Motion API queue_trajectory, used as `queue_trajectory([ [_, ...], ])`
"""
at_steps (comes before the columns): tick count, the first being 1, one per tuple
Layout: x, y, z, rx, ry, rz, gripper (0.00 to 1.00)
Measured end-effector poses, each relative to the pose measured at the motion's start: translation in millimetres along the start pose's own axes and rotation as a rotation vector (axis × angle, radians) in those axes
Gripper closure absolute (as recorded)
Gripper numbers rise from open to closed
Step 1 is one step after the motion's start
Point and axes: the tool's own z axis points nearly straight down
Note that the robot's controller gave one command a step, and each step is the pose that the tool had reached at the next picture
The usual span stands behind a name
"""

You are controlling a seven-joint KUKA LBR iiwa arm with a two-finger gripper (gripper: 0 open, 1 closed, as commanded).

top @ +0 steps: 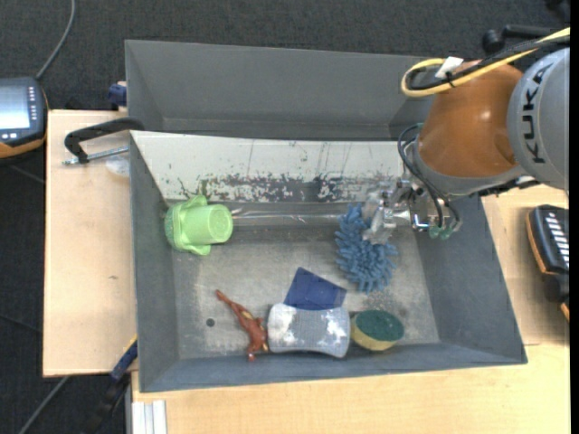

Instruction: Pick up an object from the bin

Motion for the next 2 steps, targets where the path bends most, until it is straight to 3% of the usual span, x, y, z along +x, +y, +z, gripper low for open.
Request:
queue_trajectory([
  [1, -14.5, 86.9, -14.7, -0.007, -0.011, -0.064, 1.00],
  [2, -8.2, 127.3, -53.8, -0.008, -0.023, -0.344, 1.00],
])
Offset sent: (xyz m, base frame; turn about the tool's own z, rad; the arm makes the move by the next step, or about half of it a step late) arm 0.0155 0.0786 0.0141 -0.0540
